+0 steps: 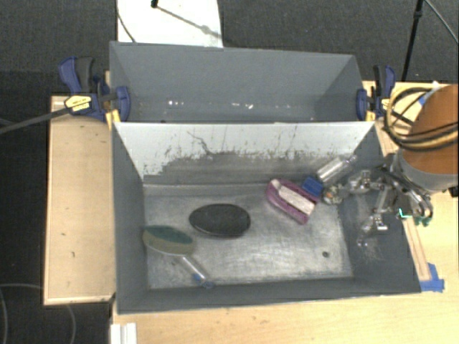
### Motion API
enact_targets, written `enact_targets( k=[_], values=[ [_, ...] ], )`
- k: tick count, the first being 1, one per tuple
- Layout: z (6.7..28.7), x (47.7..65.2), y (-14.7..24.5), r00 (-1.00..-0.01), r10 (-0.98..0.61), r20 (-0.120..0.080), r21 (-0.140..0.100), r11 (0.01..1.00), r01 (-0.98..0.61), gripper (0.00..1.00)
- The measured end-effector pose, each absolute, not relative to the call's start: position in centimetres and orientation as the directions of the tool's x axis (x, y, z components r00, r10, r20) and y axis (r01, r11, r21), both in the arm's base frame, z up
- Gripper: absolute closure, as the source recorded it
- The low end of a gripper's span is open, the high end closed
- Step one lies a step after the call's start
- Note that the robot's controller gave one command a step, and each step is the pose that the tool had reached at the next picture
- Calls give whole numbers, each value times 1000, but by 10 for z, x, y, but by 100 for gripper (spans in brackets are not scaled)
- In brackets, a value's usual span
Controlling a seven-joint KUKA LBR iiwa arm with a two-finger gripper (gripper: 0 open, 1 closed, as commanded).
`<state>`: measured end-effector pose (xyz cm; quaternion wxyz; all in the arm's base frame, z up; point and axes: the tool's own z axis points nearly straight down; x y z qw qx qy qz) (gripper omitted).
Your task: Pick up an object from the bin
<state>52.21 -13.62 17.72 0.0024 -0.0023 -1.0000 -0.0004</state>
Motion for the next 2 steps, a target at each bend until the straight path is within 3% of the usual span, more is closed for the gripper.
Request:
enact_targets(
  k=[1, 2],
  values=[
    [151, 572, -89, -997, 78, -5, 3, 997, 78, 0],
    [125, 592, -33, -994, -106, -4, 2, 994, -106, 0]
  ],
)
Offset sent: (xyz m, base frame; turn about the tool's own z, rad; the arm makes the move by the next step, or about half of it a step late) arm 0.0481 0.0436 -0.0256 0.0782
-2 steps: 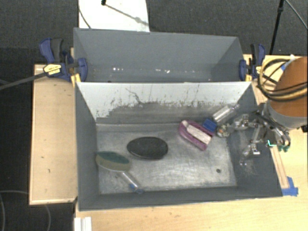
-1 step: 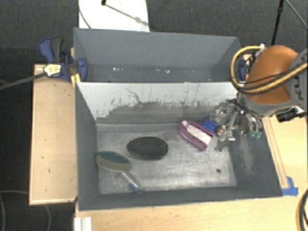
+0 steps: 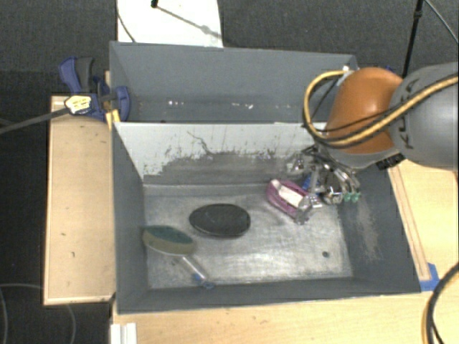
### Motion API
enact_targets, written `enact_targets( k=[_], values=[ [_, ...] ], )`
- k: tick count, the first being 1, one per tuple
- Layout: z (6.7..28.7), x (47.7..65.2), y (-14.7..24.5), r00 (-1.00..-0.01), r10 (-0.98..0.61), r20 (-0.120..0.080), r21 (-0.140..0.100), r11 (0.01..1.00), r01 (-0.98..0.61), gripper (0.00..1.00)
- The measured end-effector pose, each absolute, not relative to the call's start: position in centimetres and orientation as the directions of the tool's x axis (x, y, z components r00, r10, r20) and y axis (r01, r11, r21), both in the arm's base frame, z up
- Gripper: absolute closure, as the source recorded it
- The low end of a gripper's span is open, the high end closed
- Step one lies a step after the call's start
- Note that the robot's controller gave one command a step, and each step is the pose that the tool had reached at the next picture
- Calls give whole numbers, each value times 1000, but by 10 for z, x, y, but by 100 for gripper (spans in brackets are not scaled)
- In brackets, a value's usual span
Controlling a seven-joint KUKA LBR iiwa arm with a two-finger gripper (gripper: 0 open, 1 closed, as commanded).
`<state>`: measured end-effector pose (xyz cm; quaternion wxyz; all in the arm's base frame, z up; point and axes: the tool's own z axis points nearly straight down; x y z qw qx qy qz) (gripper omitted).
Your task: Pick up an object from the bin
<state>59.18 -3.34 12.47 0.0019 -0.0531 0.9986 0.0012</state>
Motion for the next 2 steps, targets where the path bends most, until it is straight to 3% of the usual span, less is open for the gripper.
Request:
enact_targets(
  k=[1, 2],
  values=[
    [96, 599, -44, -998, -57, -26, 1, 998, -57, 0],
    [139, 576, 14, -984, -179, -8, 1, 984, -179, 0]
  ],
)
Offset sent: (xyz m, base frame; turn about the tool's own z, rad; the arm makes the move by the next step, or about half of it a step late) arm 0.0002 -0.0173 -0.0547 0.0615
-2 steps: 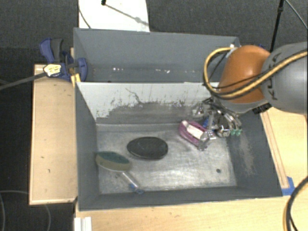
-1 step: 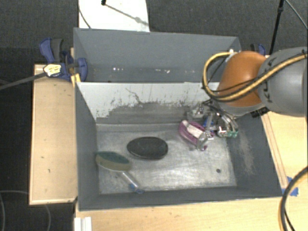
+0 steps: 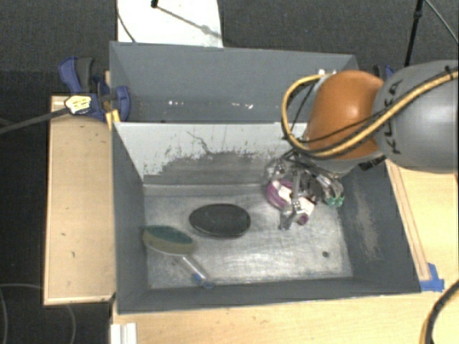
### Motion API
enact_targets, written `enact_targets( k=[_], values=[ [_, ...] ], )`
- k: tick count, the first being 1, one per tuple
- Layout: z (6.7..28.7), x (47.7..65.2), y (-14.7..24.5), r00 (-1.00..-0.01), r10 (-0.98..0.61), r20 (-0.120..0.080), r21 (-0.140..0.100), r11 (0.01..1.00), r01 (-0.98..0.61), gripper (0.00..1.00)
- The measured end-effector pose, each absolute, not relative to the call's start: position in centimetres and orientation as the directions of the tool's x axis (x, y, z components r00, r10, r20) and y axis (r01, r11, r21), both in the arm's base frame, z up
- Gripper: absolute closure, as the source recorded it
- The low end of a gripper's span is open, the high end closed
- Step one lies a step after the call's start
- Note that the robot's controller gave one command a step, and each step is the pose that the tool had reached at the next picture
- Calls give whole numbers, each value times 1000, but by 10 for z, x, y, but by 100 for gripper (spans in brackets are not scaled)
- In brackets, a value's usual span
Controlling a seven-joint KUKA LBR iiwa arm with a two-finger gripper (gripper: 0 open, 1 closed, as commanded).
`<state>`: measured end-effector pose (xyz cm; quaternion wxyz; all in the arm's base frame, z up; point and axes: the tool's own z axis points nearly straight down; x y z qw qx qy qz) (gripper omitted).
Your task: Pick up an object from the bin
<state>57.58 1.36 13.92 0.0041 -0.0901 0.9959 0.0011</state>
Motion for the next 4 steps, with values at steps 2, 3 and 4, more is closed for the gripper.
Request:
enact_targets(
  k=[2, 3, 4],
  values=[
    [73, 584, 136, -979, -206, 1, 2, 979, -206, 0],
    [76, 585, 135, -978, -207, -5, 0, 978, -207, 100],
    [178, 522, 185, -986, -169, -7, 4, 986, -169, 100]
  ],
)
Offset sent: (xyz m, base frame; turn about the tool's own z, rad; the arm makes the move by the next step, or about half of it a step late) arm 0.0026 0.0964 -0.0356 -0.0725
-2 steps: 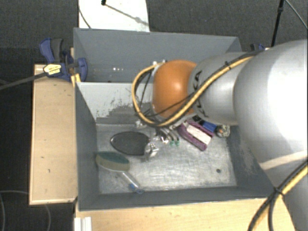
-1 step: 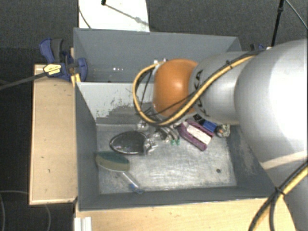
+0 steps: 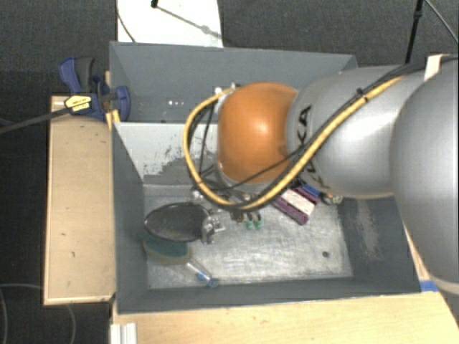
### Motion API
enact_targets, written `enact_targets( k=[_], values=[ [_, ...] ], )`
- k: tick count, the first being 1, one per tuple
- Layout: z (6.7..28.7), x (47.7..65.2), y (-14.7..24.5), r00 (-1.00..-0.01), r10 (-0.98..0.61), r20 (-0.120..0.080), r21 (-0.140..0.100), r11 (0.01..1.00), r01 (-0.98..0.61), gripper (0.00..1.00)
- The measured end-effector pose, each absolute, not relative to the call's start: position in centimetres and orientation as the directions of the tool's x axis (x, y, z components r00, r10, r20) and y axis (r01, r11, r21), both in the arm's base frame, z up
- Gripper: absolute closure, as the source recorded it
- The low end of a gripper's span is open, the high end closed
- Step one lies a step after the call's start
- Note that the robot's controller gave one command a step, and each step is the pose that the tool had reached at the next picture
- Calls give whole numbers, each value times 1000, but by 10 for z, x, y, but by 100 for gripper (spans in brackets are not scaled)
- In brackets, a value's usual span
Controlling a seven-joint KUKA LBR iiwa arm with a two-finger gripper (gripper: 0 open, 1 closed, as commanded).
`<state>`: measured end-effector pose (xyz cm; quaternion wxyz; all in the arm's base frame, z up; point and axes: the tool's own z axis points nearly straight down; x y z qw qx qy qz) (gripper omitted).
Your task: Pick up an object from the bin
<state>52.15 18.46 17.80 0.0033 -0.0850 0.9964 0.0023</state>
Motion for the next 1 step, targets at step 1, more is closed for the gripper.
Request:
enact_targets(
  k=[1],
  values=[
    [368, 528, 169, -977, -214, -13, 0, 977, -214, 100]
  ],
)
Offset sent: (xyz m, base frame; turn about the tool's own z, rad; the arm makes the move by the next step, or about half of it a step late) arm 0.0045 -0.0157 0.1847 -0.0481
